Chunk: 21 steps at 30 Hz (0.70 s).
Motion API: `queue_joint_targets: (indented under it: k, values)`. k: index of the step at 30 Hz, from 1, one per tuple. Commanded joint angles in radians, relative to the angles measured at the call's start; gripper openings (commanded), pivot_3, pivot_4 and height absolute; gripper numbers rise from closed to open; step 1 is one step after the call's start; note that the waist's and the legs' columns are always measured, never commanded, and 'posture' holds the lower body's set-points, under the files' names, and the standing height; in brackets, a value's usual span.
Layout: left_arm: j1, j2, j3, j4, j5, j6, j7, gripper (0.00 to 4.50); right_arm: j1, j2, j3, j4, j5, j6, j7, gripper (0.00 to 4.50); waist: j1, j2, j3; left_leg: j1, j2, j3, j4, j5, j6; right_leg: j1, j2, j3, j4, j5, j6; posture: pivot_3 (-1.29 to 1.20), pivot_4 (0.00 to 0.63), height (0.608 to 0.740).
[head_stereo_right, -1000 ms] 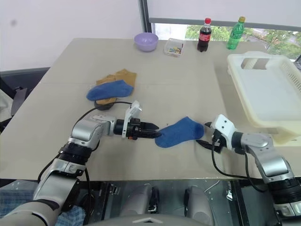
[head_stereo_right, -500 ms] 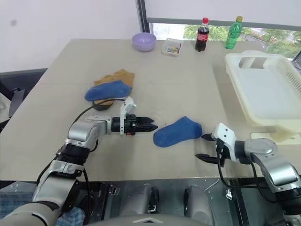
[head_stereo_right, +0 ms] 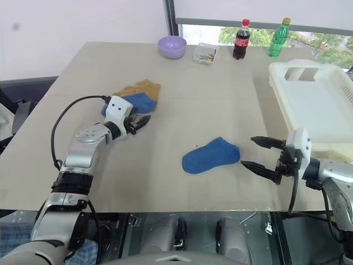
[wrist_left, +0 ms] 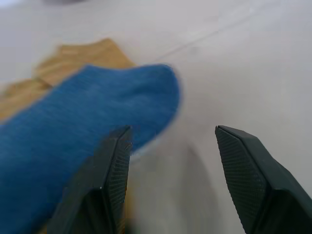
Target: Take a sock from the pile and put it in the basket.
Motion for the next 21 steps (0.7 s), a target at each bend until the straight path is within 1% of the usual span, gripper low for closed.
queue_joint_targets:
  k: [1,3,7,12,15,16,17,18,19,21]
  values:
    - [-0.075,-0.027,-0.011,0.123,0.039,-0.103,0.037,2.93,-0.023,0.012,0.013,0.002,-0.012,-0.049,0.01,4.28,0.0,0.0,0.0,0.0,0.0,0.0,0.0,0.0,0.0,0.0,0.0,0.0,0.0,0.0,0.0,0.0,0.15,0.733]
    - [-0.109,-0.038,-0.015,0.2,0.061,-0.149,0.06,2.93,-0.028,0.014,0.019,0.008,-0.017,-0.056,0.009,4.28,-0.002,-0.001,0.0,0.0,0.0,0.0,0.0,0.0,0.0,0.0,0.001,0.0,0.0,0.002,0.003,0.0,0.15,0.733]
    - [-0.165,-0.062,-0.002,0.326,0.072,-0.214,0.09,2.93,-0.024,0.014,0.023,0.007,-0.019,-0.068,0.008,4.28,-0.004,-0.001,0.001,0.0,0.0,0.001,0.0,0.0,0.0,0.0,0.001,0.0,0.0,0.002,0.004,0.0,0.15,0.733]
    - [-0.174,-0.079,-0.007,0.356,0.071,-0.275,0.083,2.93,-0.005,0.013,0.023,0.001,-0.027,-0.087,0.006,4.28,-0.006,-0.001,0.001,0.0,0.0,0.001,0.0,0.0,0.0,0.0,0.001,0.0,0.0,0.002,0.004,0.0,0.15,0.733]
    - [-0.174,-0.079,-0.006,0.357,0.081,-0.301,0.094,2.14,-0.001,0.013,0.02,-0.004,-0.021,-0.089,0.001,4.28,-0.005,-0.001,0.001,0.0,0.0,0.001,0.0,0.0,0.0,0.0,0.001,-0.001,0.0,0.002,0.004,0.0,0.15,0.733]
    - [-0.173,-0.081,-0.001,0.355,0.079,-0.302,0.097,1.7,-0.001,0.013,0.018,-0.005,-0.02,-0.091,0.001,4.28,-0.006,-0.001,0.001,0.0,0.0,0.001,0.0,0.0,0.0,0.0,0.001,-0.001,0.0,0.002,0.004,0.0,0.15,0.733]
    - [-0.173,-0.082,0.002,0.354,0.077,-0.303,0.099,1.14,-0.001,0.014,0.016,-0.004,-0.018,-0.096,0.001,4.28,-0.006,-0.001,0.001,0.0,0.0,0.001,0.0,0.0,0.0,0.0,0.001,-0.001,0.0,0.002,0.004,0.0,0.15,0.733]
    - [-0.169,-0.08,-0.003,0.349,0.084,-0.308,0.1,0.74,-0.004,0.021,0.011,-0.001,-0.019,-0.115,0.002,4.28,-0.006,-0.001,0.001,0.0,0.0,0.001,0.0,0.0,0.0,0.0,0.001,-0.001,0.0,0.002,0.004,0.0,0.15,0.733]
    - [-0.168,-0.079,-0.008,0.349,0.09,-0.313,0.101,0.12,-0.008,0.027,0.009,0.003,-0.02,-0.128,0.002,4.28,-0.006,-0.001,0.001,0.0,0.0,0.001,0.0,0.0,0.0,0.0,0.001,-0.001,0.0,0.002,0.004,0.0,0.15,0.733]
    - [-0.158,-0.08,-0.016,0.338,0.1,-0.32,0.103,0.05,-0.016,0.038,0.006,0.011,-0.018,-0.148,0.002,4.28,-0.006,-0.001,0.001,0.0,0.0,0.001,0.0,0.0,0.0,0.0,0.001,-0.001,0.0,0.002,0.004,0.0,0.15,0.733]
